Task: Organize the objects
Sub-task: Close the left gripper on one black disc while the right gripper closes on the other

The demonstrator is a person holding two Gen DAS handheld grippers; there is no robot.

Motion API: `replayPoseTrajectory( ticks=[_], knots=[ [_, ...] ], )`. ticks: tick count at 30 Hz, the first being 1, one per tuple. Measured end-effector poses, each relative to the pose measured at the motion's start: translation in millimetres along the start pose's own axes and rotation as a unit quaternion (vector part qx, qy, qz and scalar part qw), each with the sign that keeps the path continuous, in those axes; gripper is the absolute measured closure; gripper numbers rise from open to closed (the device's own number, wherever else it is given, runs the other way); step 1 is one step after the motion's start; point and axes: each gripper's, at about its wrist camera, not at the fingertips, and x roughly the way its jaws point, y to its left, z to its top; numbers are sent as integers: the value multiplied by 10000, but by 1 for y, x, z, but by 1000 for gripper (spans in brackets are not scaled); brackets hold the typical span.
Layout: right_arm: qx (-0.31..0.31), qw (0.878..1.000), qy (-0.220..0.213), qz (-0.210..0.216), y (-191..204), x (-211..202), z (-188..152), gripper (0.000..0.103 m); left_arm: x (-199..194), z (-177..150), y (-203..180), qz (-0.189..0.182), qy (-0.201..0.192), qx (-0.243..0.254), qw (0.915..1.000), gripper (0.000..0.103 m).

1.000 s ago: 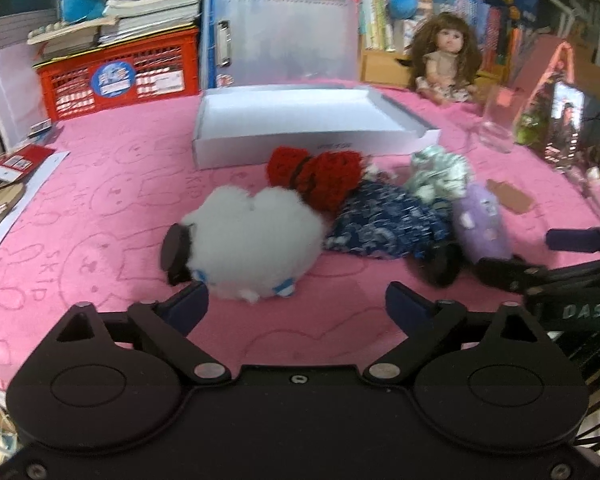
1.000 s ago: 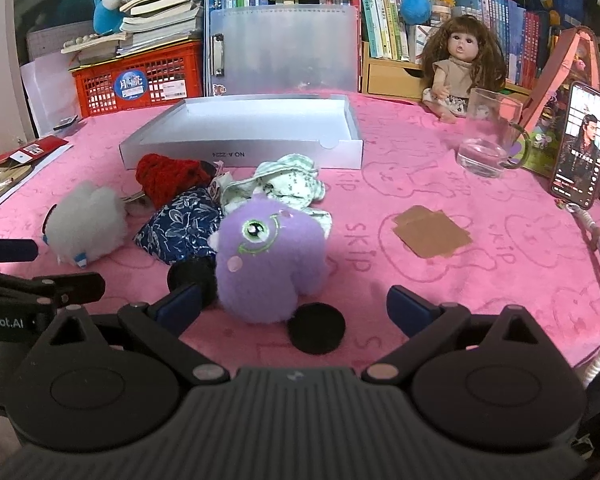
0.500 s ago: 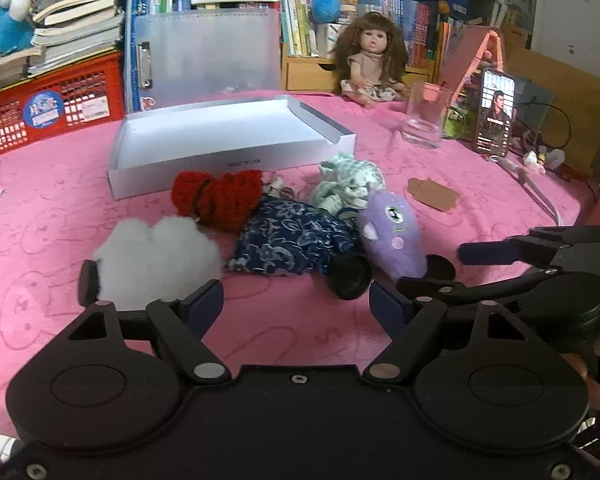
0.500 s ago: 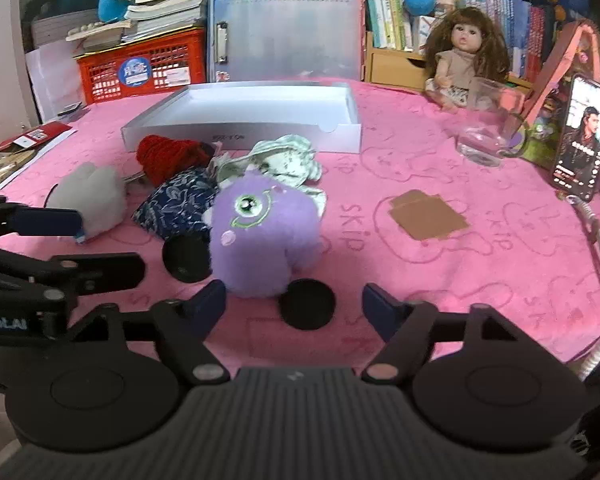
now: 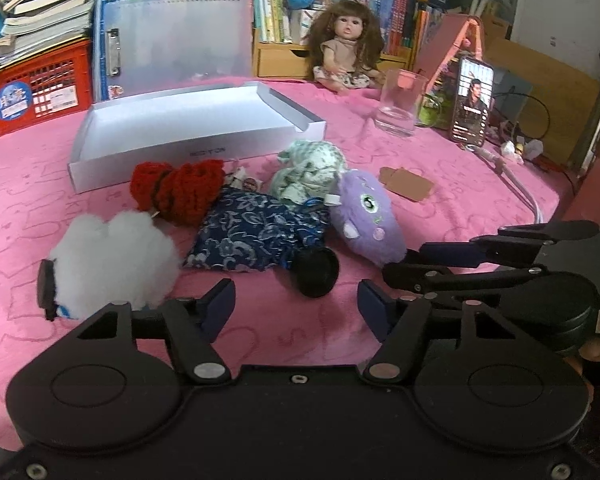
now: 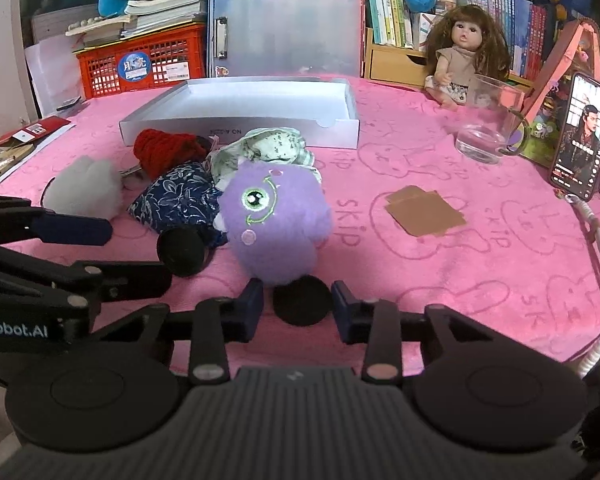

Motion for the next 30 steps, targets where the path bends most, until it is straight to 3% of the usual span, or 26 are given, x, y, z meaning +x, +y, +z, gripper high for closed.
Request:
replayPoseTrajectory(
  ticks=[11, 15, 21, 24, 30],
  knots=[
    [143, 9999, 0, 46, -4, -1, 0, 67, 14, 8, -7, -111, 49, -14, 9999, 62],
    [208, 9995, -18, 219, -5, -1, 1, 67, 18, 8, -2, -129, 110, -125, 9998, 78],
    [140, 9995, -59, 260, -1, -1, 2, 67, 22, 10, -1, -144, 114, -193, 9996, 83],
    [184, 9995, -63, 266, -3, -1, 2, 67, 22, 11, -2, -71, 90, -208, 9997, 97],
    [97, 9989, -66, 447, 4, 1, 4, 67, 15, 10, 7, 20, 71, -289, 9996, 99]
  ],
)
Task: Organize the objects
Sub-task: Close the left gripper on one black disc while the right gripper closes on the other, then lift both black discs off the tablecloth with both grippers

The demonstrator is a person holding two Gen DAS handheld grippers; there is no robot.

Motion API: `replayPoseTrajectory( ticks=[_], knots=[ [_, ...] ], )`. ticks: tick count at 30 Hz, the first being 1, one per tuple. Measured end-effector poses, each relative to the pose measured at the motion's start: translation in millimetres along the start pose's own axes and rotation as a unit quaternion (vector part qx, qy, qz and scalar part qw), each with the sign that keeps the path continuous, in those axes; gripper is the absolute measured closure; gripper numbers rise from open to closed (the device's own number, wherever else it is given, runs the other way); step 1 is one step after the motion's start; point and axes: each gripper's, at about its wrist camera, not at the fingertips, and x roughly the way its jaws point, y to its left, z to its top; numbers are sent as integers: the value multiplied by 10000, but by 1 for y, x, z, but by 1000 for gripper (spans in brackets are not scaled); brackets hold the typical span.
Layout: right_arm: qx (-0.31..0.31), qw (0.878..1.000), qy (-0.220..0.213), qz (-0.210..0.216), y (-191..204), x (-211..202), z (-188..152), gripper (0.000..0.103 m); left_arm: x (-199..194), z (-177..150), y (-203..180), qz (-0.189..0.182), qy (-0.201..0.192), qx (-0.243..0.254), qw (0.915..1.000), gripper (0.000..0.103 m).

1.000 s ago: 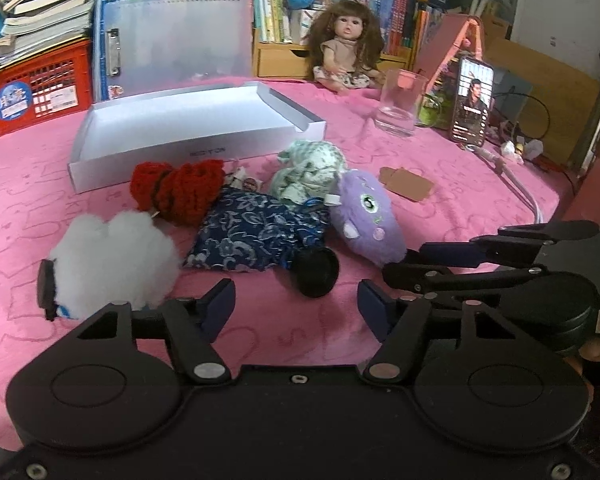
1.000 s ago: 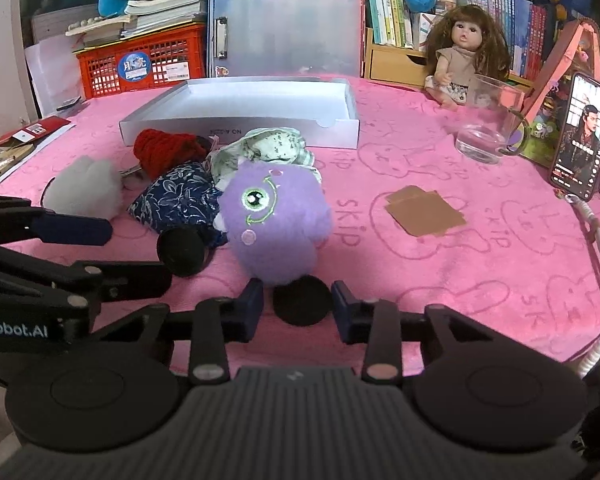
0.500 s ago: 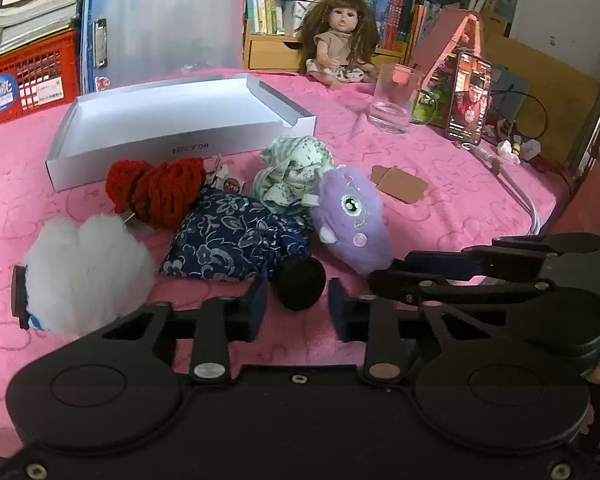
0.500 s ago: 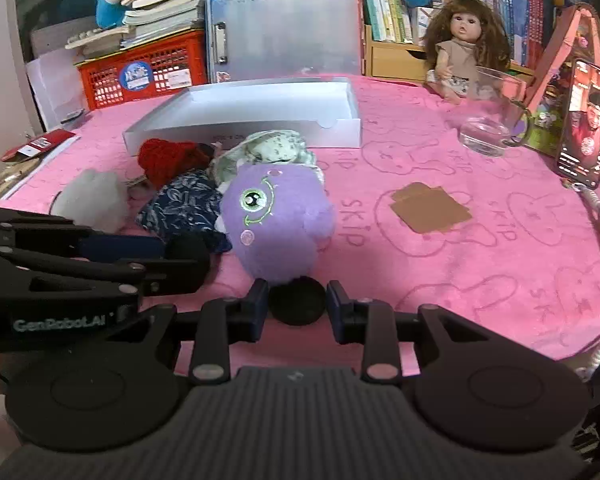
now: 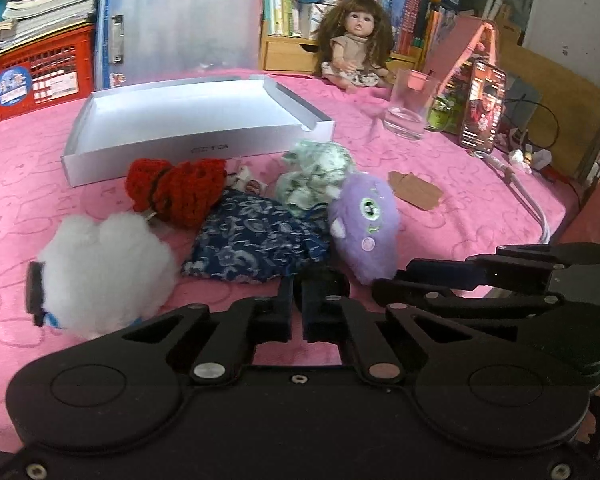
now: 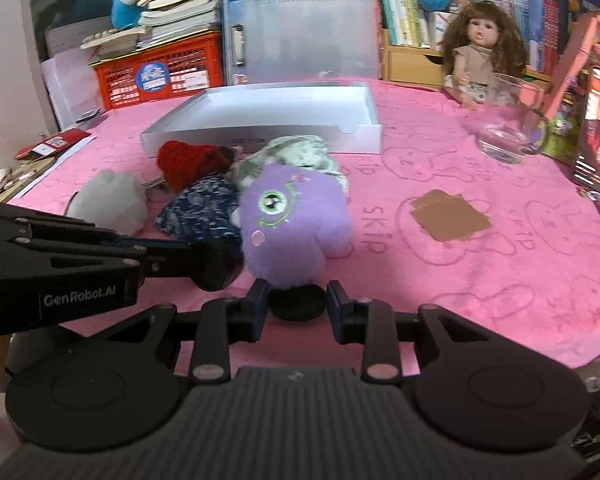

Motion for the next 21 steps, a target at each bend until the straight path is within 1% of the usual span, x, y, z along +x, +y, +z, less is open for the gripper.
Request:
replayPoseTrajectory(
  ticks=[7, 10, 13, 17, 21],
  knots=[
    [-198, 9990, -2, 396, 20, 7, 5, 67, -10, -3, 15, 140, -19, -130, 9998, 99],
    [-312, 9984, -12, 477, 29, 10, 7, 67, -13, -4, 19, 251, -46, -157, 9996, 98],
    [-349, 9977, -16, 581, 33, 13, 10, 67, -15, -4, 25, 267, -58, -247, 9993, 97],
    [-377, 9977, -35, 561, 33, 12, 10, 67, -16, -5, 27, 247, -85, -283, 9993, 92],
    [-275, 9986, -79, 443, 24, 10, 11, 67, -17, -5, 23, 193, -107, -236, 9995, 87]
  ],
)
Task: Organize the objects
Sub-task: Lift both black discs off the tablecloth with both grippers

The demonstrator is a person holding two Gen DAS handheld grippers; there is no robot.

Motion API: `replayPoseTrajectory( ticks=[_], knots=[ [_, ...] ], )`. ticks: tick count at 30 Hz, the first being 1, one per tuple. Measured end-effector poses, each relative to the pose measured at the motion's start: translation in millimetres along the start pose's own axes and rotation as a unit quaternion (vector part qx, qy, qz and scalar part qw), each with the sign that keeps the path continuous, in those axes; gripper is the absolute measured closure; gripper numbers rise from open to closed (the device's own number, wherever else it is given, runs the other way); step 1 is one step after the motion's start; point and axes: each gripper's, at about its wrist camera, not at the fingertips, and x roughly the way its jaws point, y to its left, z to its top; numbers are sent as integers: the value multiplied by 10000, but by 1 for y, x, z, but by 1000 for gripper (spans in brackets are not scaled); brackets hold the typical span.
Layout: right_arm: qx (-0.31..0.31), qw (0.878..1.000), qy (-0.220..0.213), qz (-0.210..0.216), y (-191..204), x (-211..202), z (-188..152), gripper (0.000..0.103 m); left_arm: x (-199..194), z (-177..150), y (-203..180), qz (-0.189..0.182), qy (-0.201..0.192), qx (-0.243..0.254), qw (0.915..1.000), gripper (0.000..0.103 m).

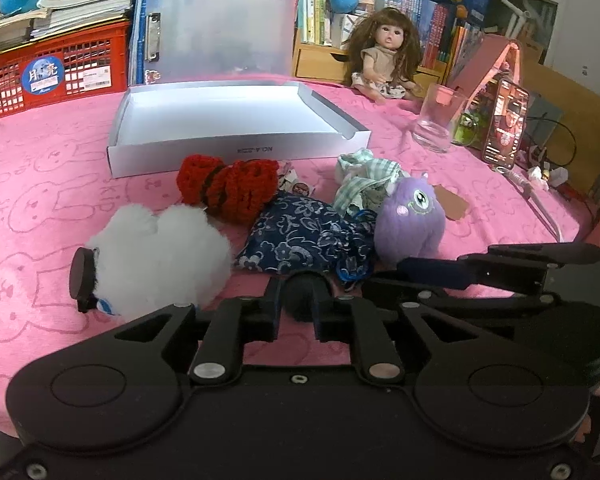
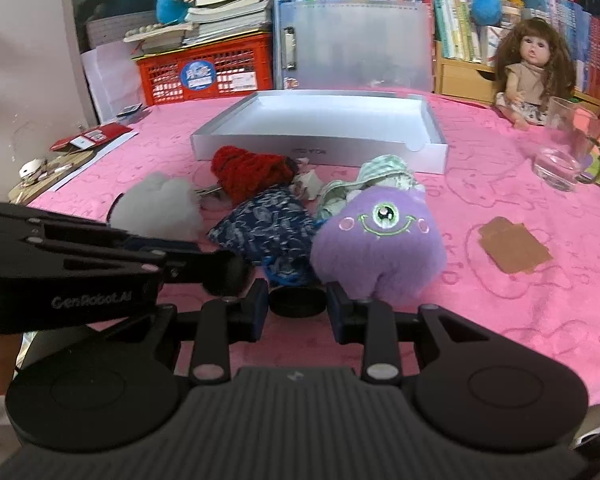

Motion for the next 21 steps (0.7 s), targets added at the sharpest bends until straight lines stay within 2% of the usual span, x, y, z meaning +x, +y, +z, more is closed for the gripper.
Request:
replayPoseTrajectory(
  ticks=[4, 6, 9, 15, 21],
  knots=[
    [2, 10000, 49, -87, -3, 2, -2, 61, 0, -1, -4, 19, -22, 90, 10000, 72],
    [-54, 9998, 54, -171, -4, 2, -3, 58, 0, -2, -6, 41, -37, 117, 9999, 70],
    [-71, 9997, 48, -234, -6, 0, -4, 48, 0, -2, -7, 59, -75, 129, 9999, 64],
    [-88, 9997, 60, -227, -12, -4, -7, 47, -1, -3, -8, 41, -92, 169, 9998, 55],
    [-116, 9996, 80, -226, -13, -6, -9, 47, 0, -5, -10, -2, -74, 226, 9997, 54]
  ],
)
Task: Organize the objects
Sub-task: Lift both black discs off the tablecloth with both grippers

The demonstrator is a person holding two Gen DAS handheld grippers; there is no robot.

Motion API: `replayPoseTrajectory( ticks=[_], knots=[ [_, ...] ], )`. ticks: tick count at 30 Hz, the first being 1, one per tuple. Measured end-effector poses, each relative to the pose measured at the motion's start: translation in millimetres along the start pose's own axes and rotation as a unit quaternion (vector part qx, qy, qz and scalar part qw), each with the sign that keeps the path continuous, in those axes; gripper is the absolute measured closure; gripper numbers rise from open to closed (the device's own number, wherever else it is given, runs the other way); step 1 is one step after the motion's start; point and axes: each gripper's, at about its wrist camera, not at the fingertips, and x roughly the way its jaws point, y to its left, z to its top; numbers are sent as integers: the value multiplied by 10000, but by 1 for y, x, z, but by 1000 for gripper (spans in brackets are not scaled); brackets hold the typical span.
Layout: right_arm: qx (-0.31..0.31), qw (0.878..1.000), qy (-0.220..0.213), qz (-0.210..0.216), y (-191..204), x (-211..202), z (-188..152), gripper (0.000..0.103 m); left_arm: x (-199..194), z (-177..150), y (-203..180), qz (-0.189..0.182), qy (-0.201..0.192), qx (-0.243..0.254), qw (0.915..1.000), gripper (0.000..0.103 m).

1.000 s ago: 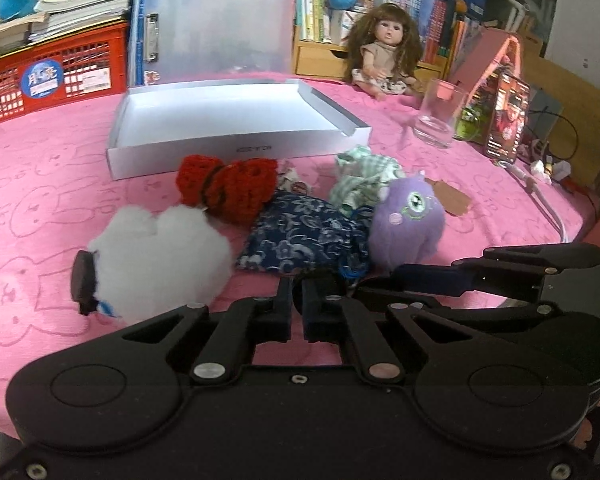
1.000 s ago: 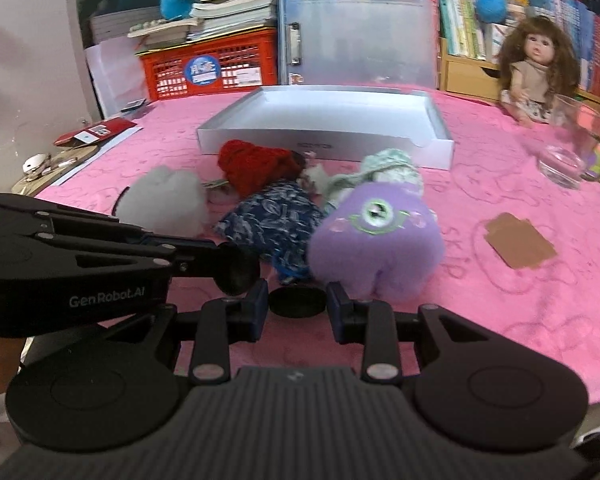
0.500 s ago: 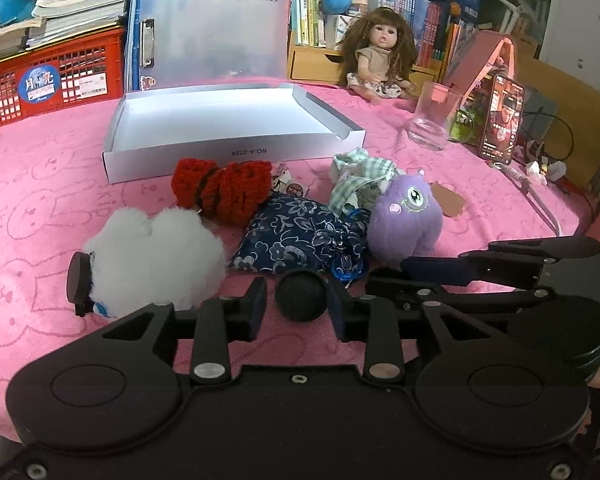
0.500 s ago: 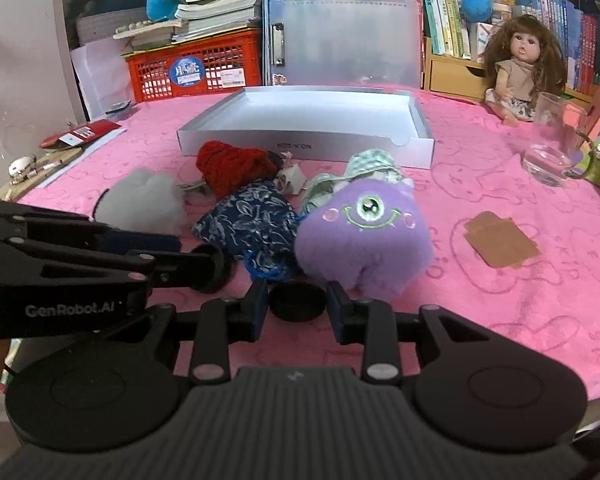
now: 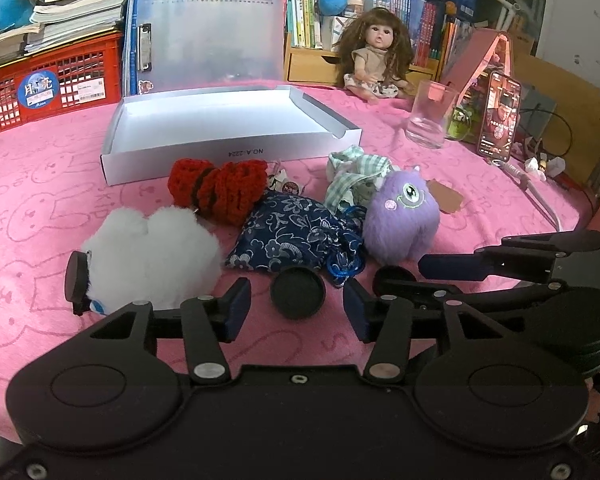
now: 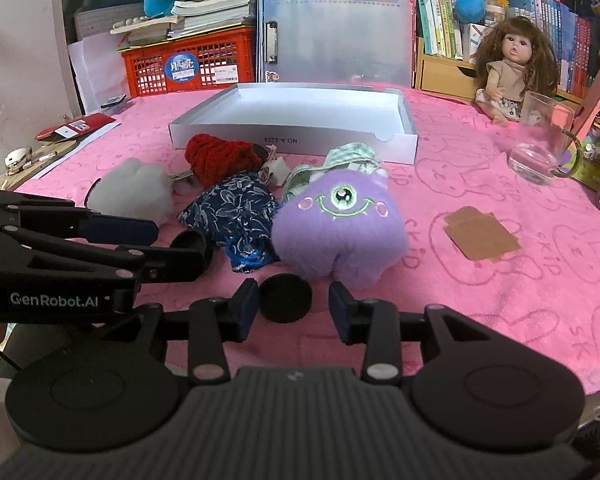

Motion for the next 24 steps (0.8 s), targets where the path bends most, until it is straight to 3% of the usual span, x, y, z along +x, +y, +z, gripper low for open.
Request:
replayPoseTrajectory(
  ticks=[8, 10, 16, 22, 24],
  knots=[
    [5, 10000, 28, 51, 0, 1, -1, 48, 10, -1, 3, 113, 46, -80, 9999, 54],
    [8, 10000, 28, 60, 0, 0, -1, 48, 12, -1, 3, 93, 63, -88, 9999, 59],
    [-83, 9999, 41, 144, 5, 1, -3, 63, 17, -5, -6, 98, 125, 102, 9998, 71],
    [-85, 9998, 31, 166, 6, 2, -2, 63, 17, -4, -7, 73, 122, 100, 9998, 73],
    [-68, 9998, 21, 165, 5, 3, -2, 56, 17, -4, -6, 69, 117, 94, 9999, 73]
  ],
)
